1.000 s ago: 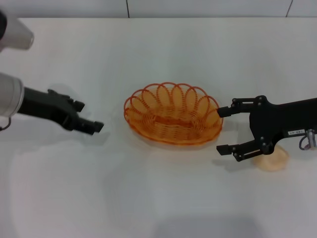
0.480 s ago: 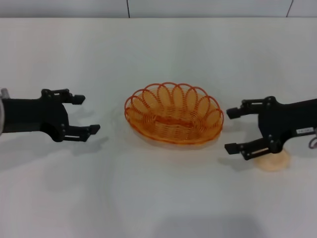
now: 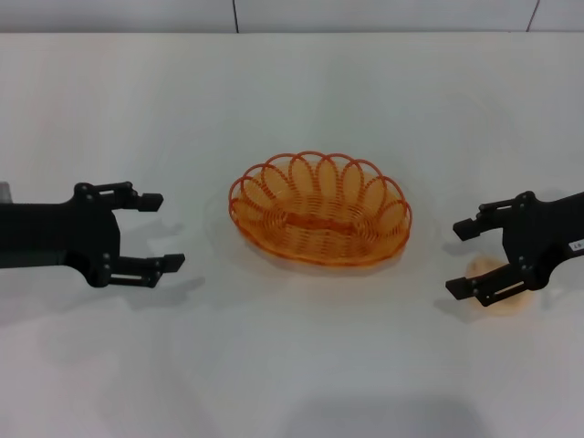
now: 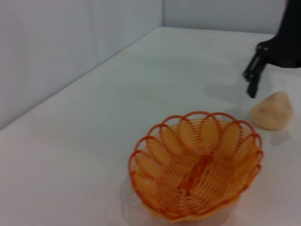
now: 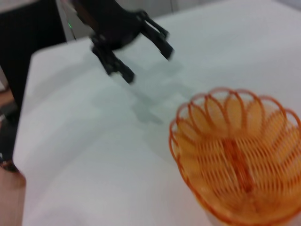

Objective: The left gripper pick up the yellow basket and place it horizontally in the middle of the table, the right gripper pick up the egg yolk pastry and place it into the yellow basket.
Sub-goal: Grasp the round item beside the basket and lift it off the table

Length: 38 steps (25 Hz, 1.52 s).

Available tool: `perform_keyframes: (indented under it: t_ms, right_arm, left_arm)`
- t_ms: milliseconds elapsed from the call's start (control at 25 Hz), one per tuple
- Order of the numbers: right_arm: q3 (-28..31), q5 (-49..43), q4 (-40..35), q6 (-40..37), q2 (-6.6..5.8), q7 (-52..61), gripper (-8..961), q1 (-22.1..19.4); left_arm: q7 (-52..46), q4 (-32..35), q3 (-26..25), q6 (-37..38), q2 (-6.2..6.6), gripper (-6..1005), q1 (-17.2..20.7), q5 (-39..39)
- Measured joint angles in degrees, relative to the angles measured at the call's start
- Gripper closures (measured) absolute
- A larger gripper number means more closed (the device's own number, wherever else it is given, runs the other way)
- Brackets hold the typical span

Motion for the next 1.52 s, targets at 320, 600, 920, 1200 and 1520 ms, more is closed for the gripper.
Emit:
perform_keyframes:
  t_ms: [320, 600, 920, 1200, 1520]
  right_arm:
    - [-0.7, -5.9, -1.3, -0.2, -0.14, 4.9, 119, 1.6]
    - [-0.6, -8.6, -1.2, 0.0, -0.20, 5.5, 131, 1.7]
    - [-0.3, -9.1, -1.2, -0.2, -0.38, 5.3, 174, 1.7]
    - [-0.7, -9.7, -0.6, -0.1, -0.36, 5.2, 385, 1.7]
    - [-0.7, -9.8, -0.5, -0.2, -0.20, 4.4, 637, 1.8]
  left_arm:
    - [1.7, -0.4, -0.1, 1.4, 0.07, 155, -0.2, 0.3]
    - [2.4, -0.3, -0.1, 1.2, -0.21, 156, -0.1, 0.3]
    - [2.9, -0.4, -0.1, 0.4, -0.64, 156, 0.2, 0.3]
    - [2.9, -0.4, -0.1, 0.1, -0.66, 157, 0.2, 0.4]
    - [3.0, -0.1, 0.0, 0.2, -0.74, 157, 0.1, 0.4]
